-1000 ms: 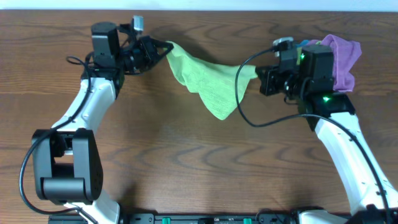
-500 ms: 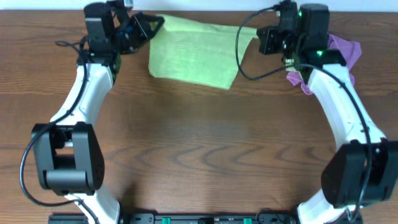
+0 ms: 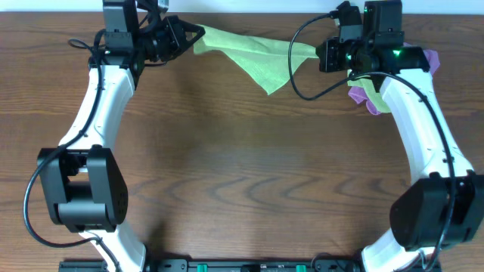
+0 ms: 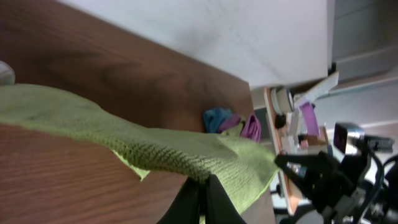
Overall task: Fold the cloth
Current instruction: 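Lift the towel with both grippers and stretch it apart, then lower the stretched towel onto the table, folding it lengthwise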
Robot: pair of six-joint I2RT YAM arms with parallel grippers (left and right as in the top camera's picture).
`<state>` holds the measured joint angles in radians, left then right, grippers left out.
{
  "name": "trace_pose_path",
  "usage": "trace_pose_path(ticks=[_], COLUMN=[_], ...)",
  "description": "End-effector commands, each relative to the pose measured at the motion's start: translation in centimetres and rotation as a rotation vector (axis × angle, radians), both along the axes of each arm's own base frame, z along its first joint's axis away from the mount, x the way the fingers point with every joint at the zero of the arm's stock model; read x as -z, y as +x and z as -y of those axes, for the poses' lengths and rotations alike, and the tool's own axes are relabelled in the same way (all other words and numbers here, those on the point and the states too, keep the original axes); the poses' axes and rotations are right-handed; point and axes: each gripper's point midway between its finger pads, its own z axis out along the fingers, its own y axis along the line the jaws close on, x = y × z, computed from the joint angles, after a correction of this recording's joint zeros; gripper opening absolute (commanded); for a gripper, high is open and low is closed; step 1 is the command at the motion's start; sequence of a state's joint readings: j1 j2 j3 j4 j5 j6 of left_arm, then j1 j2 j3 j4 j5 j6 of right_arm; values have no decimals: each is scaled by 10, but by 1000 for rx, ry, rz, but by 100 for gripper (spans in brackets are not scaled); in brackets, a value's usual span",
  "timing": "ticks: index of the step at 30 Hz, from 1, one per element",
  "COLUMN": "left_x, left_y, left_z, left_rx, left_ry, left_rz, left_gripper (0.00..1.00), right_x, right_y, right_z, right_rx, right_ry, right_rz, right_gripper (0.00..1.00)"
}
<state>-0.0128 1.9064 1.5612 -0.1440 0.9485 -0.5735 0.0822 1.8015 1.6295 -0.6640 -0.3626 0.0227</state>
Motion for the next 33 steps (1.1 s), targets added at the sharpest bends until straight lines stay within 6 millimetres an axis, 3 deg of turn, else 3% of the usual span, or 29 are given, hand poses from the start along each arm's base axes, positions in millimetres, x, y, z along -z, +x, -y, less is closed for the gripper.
trace_pose_path(ticks=[1,7,13,17,21,25,33], left_x=[-9,-18,-27,-30,-25,1,49], left_y=[2,5,7,-3,-18,-44,-111], left_z=[-11,-13,-11,-6,-1,1,-6], left_rx=[23,22,30,87,160,219,309], left_ry=[2,-25,-45,-76,-100,-71,78], left_rz=[58,80,108,100,62,-38,-261], left_gripper=[6,6,6,6,6,6,6], right_x=[-22,-59,-77,-63,-37,-12,6], right_y=[10,36,40,22,-8,-43,-85], right_z=[10,26,29,28,20,13,3], right_rx=[3,57,44,19,-31,-82,-142], right_ry=[-63,-135,-177,-195,-213,-233,-199], right_rz=[95,255,313,210,56,-106,-285], right_gripper=[1,1,1,1,1,1,1])
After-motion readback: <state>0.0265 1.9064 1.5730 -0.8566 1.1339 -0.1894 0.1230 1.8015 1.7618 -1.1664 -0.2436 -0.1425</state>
